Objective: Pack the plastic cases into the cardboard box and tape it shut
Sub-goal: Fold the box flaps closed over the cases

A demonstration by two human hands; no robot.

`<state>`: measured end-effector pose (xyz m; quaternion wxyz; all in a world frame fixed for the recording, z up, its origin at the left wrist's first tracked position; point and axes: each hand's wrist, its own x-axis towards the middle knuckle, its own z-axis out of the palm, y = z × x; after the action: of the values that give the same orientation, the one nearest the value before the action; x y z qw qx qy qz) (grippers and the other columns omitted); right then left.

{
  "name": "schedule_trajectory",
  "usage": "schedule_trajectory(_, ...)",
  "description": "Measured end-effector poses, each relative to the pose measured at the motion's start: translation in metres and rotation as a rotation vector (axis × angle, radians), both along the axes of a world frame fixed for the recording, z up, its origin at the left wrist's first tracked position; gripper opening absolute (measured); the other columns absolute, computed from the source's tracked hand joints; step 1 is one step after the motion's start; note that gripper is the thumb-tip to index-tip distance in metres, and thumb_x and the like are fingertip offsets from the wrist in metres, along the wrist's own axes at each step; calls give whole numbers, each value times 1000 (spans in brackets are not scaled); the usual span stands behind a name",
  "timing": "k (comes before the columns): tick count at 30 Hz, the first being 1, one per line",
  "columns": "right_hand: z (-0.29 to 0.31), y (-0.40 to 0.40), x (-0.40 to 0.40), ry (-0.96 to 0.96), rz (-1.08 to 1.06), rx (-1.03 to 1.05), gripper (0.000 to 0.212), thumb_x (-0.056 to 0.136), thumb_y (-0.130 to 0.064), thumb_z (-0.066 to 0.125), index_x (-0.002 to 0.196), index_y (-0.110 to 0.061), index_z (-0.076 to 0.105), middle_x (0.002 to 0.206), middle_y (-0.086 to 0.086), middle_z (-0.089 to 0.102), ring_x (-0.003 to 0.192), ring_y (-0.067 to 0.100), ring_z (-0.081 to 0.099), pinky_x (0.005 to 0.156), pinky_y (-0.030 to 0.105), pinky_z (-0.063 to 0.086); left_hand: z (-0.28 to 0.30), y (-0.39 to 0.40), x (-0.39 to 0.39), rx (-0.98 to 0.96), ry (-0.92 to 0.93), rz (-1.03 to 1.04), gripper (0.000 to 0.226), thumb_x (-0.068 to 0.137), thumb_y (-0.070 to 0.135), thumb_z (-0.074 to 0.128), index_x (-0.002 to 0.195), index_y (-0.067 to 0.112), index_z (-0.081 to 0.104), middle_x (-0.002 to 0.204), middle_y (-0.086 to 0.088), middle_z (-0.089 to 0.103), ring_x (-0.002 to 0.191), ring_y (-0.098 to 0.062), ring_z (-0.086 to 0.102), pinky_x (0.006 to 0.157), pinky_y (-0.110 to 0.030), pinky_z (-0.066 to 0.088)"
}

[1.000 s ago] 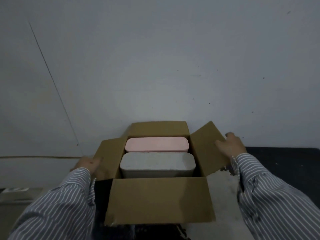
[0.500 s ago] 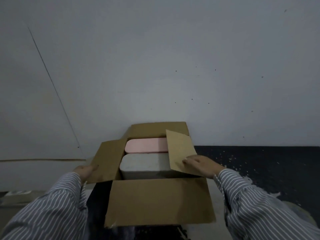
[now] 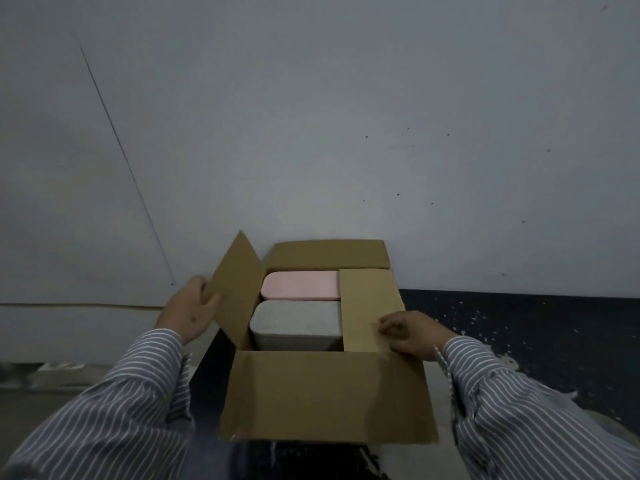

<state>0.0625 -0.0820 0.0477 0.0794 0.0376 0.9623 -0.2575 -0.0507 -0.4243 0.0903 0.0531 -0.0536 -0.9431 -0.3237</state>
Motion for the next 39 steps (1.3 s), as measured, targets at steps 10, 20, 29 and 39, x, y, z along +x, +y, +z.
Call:
schedule_trajectory(10,-5,7,4,12,-38,-125,41,85,4,52,122,-13,59,144,0,45,132,15,41,106,19,29,-33,31,29,39,-346,-337,34,99,28,37,129,19,52,131,0,51,117,-16,46,93,-23,32)
schedule_trajectory(20,-3,9,6,2,-51,-158,37,86,3,55,121,-11,60,141,-1,47,130,14,44,100,14,28,-36,14,13,-194,-499,-312,53,73,36,75,120,32,51,132,-3,51,113,-22,51,95,-32,47)
schedule_trajectory(29,-7,13,5,3,-134,-289,21,90,-18,57,107,-14,68,130,-5,56,126,14,47,107,25,29,-30,-17,4,-89,-512,-498,39,72,7,75,98,33,66,121,15,53,121,-2,39,109,-25,29)
schedule_trajectory(39,-6,13,4,104,-599,-1042,50,91,-59,27,89,-25,62,95,4,68,99,27,57,88,41,45,-43,-11,-7,64,-261,-381,27,92,20,55,72,32,67,81,16,68,78,-2,58,75,-16,42)
